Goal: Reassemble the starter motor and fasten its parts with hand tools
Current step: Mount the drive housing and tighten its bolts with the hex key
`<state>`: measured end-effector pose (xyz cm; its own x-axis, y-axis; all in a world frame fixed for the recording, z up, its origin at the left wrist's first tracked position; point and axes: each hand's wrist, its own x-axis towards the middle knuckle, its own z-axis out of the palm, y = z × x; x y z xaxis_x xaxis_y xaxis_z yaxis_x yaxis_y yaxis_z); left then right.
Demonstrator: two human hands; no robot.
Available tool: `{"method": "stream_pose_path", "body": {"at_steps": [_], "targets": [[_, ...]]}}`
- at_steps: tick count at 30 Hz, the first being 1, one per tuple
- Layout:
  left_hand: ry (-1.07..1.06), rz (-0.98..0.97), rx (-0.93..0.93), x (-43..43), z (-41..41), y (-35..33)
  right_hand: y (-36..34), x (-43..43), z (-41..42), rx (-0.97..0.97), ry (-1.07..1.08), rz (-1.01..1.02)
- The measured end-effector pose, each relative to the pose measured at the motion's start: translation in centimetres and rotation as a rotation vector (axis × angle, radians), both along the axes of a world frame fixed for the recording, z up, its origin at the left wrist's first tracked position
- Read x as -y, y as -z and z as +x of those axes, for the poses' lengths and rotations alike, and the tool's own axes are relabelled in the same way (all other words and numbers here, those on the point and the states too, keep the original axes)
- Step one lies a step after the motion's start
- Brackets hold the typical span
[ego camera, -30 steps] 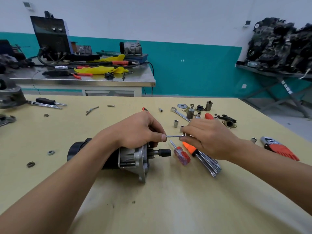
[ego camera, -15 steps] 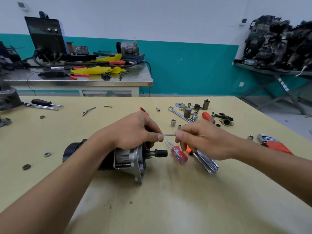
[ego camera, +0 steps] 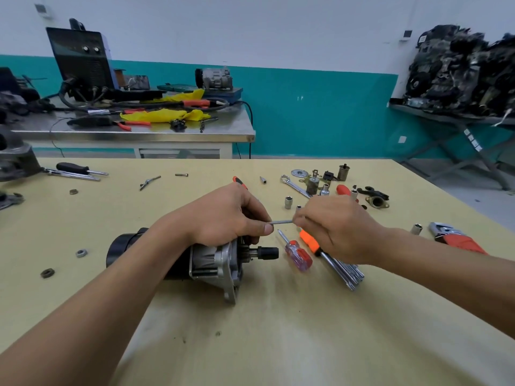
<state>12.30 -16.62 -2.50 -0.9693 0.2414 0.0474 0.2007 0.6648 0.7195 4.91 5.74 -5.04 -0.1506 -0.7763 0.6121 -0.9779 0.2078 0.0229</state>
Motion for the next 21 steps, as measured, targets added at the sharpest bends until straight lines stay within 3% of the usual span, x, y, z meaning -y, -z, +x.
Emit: {"method": "stream_pose_path", "body": {"at_steps": [2, 5, 6, 7, 8, 9, 12, 14, 15, 18, 20, 21], "targets": [[0.005, 0.004, 0.004, 0.0, 0.0, 0.0, 0.0, 0.9, 1.0, 0.596, 0.171, -0.059], [-0.007, -0.011, 0.007, -0.1, -0.1, -0.1, -0.4, 1.9, 1.3, 1.645, 0.374, -0.179], [-0.011, -0.016, 0.007, -0.1, 0.0, -0.1, -0.6, 1.9, 1.3, 1.815, 0.396, -0.197], [-0.011, -0.018, 0.005, -0.1, 0.0, -0.1, -0.9, 1.8, 1.2, 1.867, 0.398, -0.178], [-0.011, -0.015, 0.001, -0.1, 0.0, -0.2, -1.1, 1.5, 1.0, 1.774, 0.408, -0.127], [-0.01, -0.007, 0.001, -0.1, 0.0, -0.2, -1.1, 1.1, 0.7, 1.537, 0.422, -0.059], [-0.004, 0.008, 0.008, 0.0, 0.2, -0.2, -0.8, 0.0, 0.5, 0.553, 0.372, 0.072], [-0.002, -0.004, 0.009, 0.0, 0.2, -0.3, -0.5, -1.0, 0.3, 0.071, 0.267, 0.168], [-0.001, -0.01, 0.01, 0.0, 0.2, -0.3, -0.5, -1.2, 0.2, -0.08, 0.217, 0.201], [0.001, -0.018, 0.013, -0.1, 0.2, -0.3, -0.5, -1.2, 0.0, -0.262, 0.144, 0.233], [-0.006, -0.023, 0.016, -0.1, 0.2, -0.2, -0.3, -0.5, 0.4, -0.164, 0.151, 0.243], [-0.009, -0.02, 0.014, -0.1, 0.1, -0.2, -0.1, -0.2, 0.7, -0.006, 0.18, 0.23]]}}
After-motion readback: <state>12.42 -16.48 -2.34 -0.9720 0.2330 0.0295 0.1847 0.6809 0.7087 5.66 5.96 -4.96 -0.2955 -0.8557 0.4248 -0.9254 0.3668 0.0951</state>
